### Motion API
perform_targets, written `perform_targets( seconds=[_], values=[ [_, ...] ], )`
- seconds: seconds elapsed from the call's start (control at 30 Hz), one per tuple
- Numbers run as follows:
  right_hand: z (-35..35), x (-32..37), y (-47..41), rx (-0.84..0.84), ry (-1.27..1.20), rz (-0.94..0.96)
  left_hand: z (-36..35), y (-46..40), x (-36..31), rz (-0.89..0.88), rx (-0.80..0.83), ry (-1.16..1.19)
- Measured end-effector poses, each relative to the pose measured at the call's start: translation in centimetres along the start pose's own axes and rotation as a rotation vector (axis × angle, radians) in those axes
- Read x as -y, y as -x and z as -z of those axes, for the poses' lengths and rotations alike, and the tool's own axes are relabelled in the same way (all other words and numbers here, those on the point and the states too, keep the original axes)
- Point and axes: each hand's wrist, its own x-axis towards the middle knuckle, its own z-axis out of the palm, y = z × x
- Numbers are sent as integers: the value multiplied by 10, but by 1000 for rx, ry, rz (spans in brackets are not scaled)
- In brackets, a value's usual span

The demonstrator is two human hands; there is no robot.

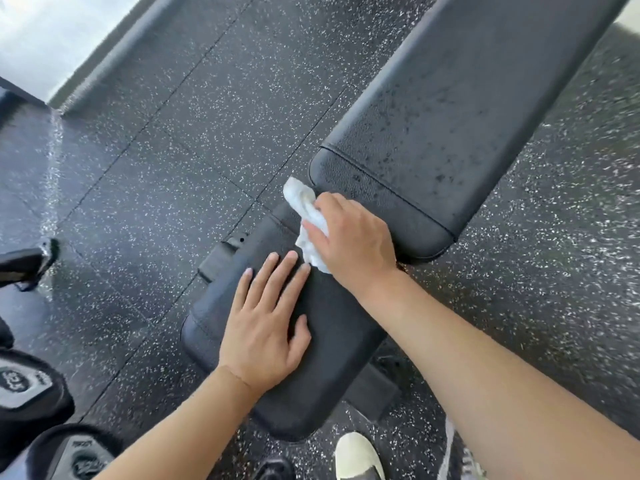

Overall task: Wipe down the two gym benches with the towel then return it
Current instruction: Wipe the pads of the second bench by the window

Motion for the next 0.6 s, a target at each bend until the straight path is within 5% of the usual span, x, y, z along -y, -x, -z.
perform_targets(
  seconds=[0.13,0.3,0.6],
  values=[
    [9,-25,62,-157,46,36,-4,-3,-1,8,-33,-20],
    [1,-40,150,-285,-167,-258,-8,-2,0,13,-53,-42],
    [-13,-51,109,-480,-358,-585,-7,-3,-5,34,-53,-54]
  ],
)
